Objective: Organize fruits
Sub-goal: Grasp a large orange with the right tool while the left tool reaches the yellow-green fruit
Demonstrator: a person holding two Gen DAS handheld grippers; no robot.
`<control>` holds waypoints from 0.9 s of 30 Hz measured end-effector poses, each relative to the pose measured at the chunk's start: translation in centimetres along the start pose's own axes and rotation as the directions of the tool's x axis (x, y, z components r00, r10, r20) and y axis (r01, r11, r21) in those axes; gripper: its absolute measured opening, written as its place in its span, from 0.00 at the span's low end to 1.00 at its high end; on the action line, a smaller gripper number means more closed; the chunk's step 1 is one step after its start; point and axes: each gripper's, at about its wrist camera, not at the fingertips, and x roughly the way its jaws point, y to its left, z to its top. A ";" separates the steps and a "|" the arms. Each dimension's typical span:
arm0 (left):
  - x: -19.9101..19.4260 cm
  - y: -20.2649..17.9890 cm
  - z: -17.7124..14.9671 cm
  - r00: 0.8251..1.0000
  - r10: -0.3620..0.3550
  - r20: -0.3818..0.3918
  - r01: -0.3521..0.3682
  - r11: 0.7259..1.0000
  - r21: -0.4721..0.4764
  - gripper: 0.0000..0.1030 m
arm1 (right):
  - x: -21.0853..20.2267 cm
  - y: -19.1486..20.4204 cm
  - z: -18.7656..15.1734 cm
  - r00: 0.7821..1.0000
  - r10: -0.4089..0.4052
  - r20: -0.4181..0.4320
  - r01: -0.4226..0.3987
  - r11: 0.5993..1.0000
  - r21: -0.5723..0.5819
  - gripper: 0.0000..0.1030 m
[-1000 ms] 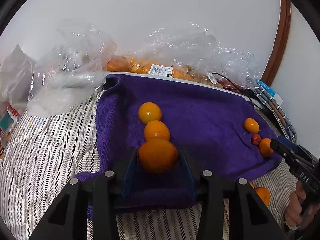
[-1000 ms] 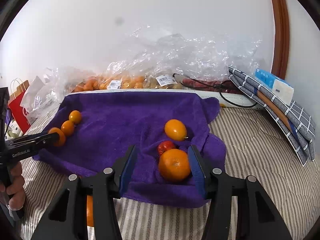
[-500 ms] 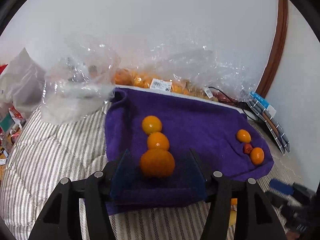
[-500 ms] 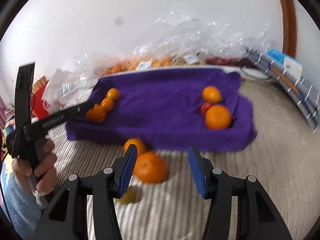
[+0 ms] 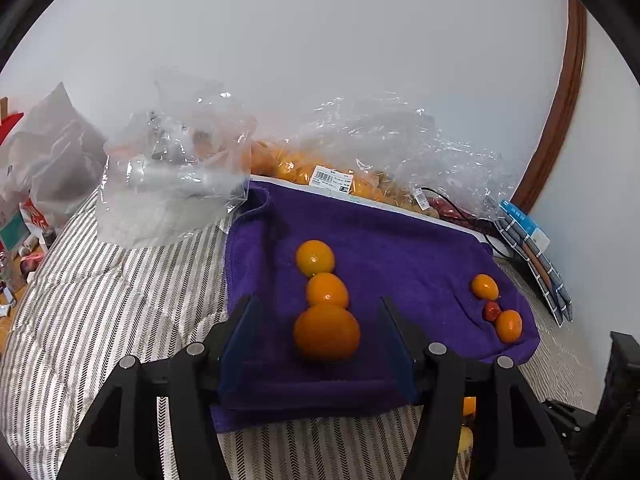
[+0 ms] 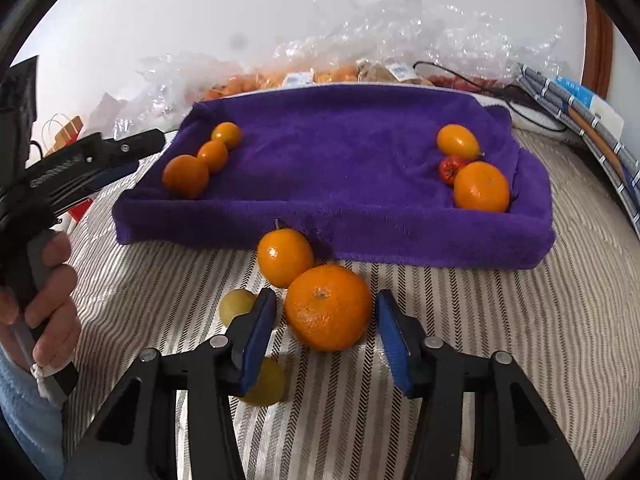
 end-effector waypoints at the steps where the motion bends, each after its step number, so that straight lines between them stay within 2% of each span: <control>1: 0.0 0.0 0.0 1.000 -0.002 0.001 0.002 1.000 0.002 0.57 | -0.1 0.0 -0.1 1.000 -0.008 0.008 0.008 1.000 -0.003 0.41; 5: 0.0 -0.7 -0.4 1.000 -0.003 0.003 0.003 1.000 0.029 0.57 | -0.8 -0.8 -0.3 0.999 0.015 0.028 -0.016 1.000 0.021 0.41; 12: 0.0 -2.7 -1.4 0.999 0.018 0.030 -0.021 0.992 0.125 0.57 | -3.8 -3.1 -2.1 0.993 -0.071 0.090 0.074 0.997 -0.031 0.41; 16: -0.4 -4.1 -2.2 0.999 0.020 0.046 -0.029 0.980 0.197 0.57 | -5.4 -5.2 -3.3 0.987 -0.112 0.113 0.113 0.994 -0.010 0.41; 18: -0.8 -4.8 -2.6 1.000 0.004 0.028 -0.010 0.978 0.208 0.57 | -6.1 -6.3 -3.8 0.985 -0.120 0.125 0.119 0.993 0.013 0.41; 20: -1.5 -5.6 -3.4 0.999 -0.048 -0.018 0.051 0.975 0.217 0.57 | -6.5 -7.0 -4.1 0.982 -0.142 0.123 0.141 0.990 0.010 0.41; 22: -2.2 -6.8 -4.4 0.996 -0.071 -0.047 0.080 0.966 0.246 0.57 | -7.0 -7.8 -4.6 0.979 -0.159 0.125 0.160 0.987 0.007 0.41; 25: -2.0 -8.8 -5.7 0.987 -0.085 -0.138 0.123 0.947 0.295 0.57 | -7.3 -9.2 -4.9 0.986 -0.113 0.125 0.108 0.993 0.050 0.41; 27: -1.2 -9.9 -6.7 0.977 -0.084 -0.197 0.145 0.938 0.316 0.53 | -7.2 -9.4 -4.9 0.987 -0.104 0.123 0.097 0.993 0.063 0.41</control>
